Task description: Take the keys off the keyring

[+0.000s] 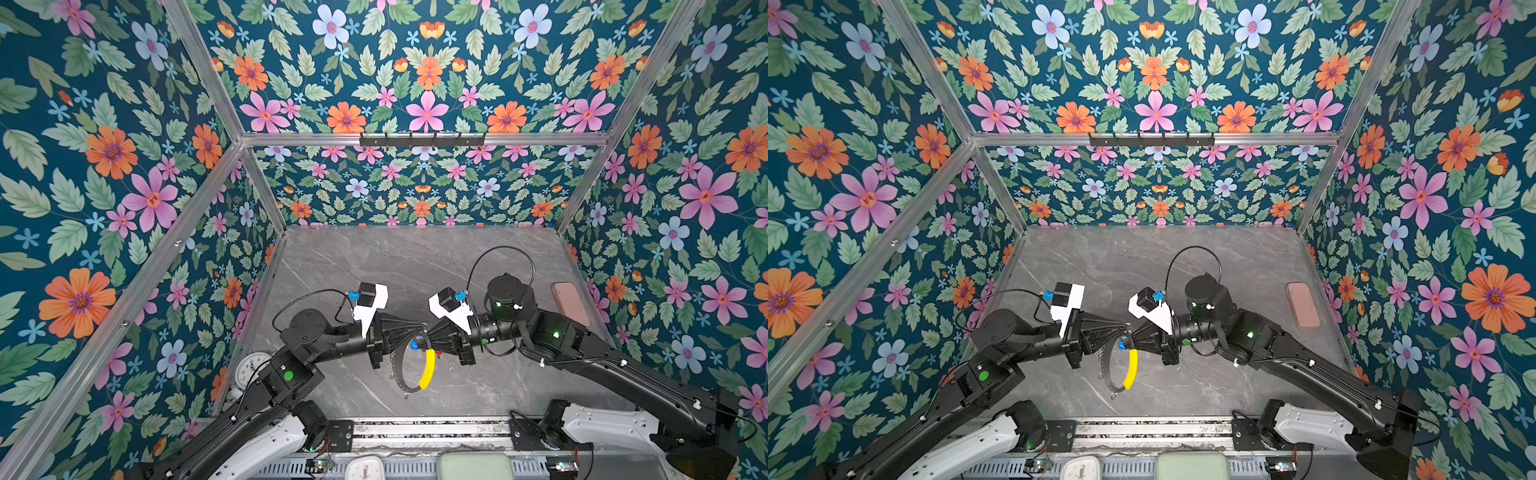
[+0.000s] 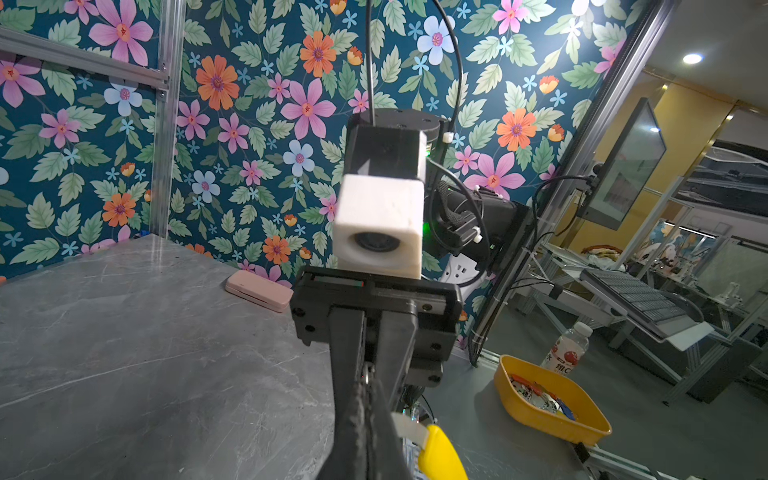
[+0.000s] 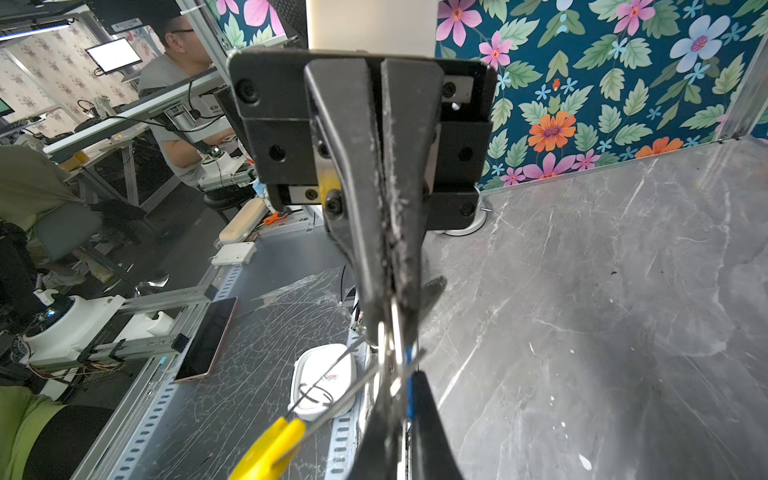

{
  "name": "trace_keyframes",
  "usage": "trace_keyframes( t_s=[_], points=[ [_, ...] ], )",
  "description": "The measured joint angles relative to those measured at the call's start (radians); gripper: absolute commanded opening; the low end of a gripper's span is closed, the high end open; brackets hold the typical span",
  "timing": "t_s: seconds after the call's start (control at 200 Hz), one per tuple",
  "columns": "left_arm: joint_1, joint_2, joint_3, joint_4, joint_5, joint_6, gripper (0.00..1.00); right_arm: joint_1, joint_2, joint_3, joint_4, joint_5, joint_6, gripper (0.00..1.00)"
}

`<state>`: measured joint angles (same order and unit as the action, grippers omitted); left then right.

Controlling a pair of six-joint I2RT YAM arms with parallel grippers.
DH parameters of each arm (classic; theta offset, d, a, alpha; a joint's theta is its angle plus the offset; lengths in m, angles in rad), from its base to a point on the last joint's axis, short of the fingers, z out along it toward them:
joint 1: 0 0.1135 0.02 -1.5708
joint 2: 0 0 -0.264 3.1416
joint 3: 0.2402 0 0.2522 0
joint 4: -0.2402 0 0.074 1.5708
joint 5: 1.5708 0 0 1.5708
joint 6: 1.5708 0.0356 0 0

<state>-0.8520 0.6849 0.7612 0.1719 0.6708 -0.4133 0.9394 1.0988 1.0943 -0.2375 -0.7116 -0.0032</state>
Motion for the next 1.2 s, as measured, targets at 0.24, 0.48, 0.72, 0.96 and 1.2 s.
trace_keyframes(
  t_s=[0.24,0.48,0.72,0.96,1.2],
  points=[
    [0.0,-0.005,-0.011,0.013,0.016,-0.004,0.0,0.002,-0.002,-0.008,0.005,-0.009,0.0,0.07],
    [0.0,-0.028,-0.025,0.039,0.034,0.005,0.0,-0.068,-0.081,-0.011,-0.029,0.01,0.01,0.5],
    [0.0,-0.046,-0.064,0.076,0.033,0.013,0.0,-0.086,-0.193,-0.02,0.02,0.038,0.061,0.56],
    [0.0,-0.051,-0.092,0.131,0.008,0.0,0.0,-0.088,-0.13,-0.062,0.219,0.032,0.224,0.44],
    [0.0,-0.067,-0.102,0.143,-0.03,-0.001,0.0,-0.076,-0.093,-0.079,0.288,-0.011,0.288,0.35]
  ],
)
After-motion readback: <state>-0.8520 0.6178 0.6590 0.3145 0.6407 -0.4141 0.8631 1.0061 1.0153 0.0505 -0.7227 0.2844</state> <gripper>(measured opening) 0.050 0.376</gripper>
